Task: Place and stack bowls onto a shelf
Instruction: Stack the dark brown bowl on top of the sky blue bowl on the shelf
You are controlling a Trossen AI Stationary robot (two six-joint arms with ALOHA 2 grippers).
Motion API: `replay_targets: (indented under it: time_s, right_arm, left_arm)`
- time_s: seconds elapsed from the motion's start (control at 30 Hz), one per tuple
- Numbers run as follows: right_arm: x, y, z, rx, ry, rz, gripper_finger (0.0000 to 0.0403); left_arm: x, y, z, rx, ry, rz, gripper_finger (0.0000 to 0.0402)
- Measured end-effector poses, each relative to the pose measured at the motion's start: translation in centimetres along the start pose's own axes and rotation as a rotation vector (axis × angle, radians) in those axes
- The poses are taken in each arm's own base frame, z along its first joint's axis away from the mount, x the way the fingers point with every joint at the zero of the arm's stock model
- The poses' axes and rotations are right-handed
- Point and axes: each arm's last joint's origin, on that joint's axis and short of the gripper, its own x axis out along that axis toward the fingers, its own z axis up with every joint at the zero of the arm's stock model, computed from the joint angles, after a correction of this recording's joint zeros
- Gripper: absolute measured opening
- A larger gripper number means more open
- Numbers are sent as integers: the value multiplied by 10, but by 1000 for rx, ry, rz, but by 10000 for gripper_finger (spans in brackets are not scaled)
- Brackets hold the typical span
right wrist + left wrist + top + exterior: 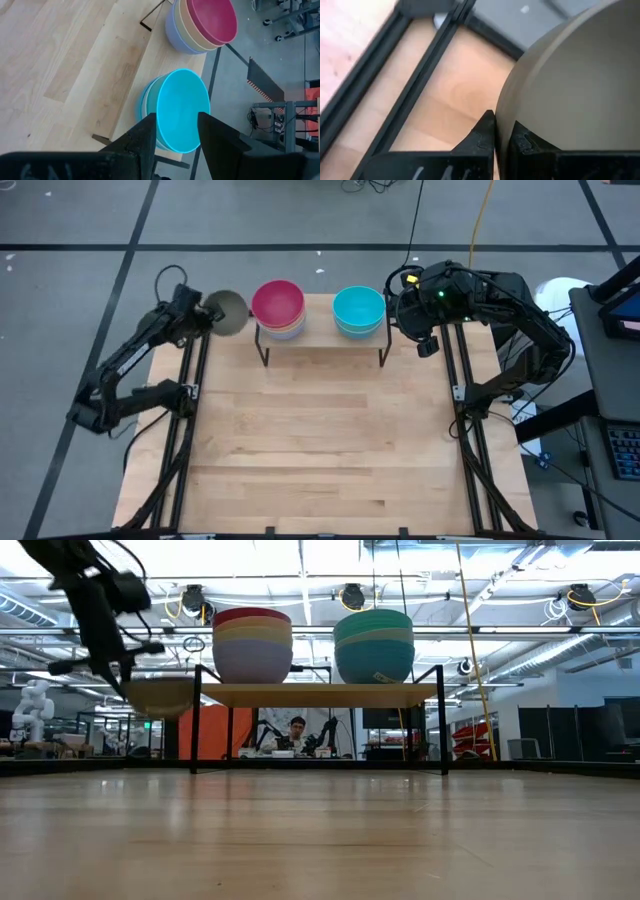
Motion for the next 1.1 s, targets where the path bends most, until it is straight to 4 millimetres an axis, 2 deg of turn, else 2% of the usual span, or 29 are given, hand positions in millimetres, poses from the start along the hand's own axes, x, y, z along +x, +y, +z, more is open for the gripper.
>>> replay_targets:
  time_s: [0.23, 0.43, 0.73, 0.9, 1.1]
  right_arm:
    - [0, 0, 0, 0, 0, 0, 137]
    - [0, 0, 0, 33, 0, 0, 137]
    - [0, -3, 3, 125, -37, -33, 137]
    - [0, -5, 5, 179, -55, -46, 137]
    - [-1, -7, 9, 257, -131, -23, 137]
  left_arm:
    - [-45, 12, -3, 0, -173, -144, 6]
    - [-73, 23, -8, 61, -282, -248, 6]
    - [-95, 28, -19, 307, -360, -359, 6]
    - [-102, 24, -21, 453, -406, -423, 6]
    - [-127, 16, -20, 590, -469, -503, 6]
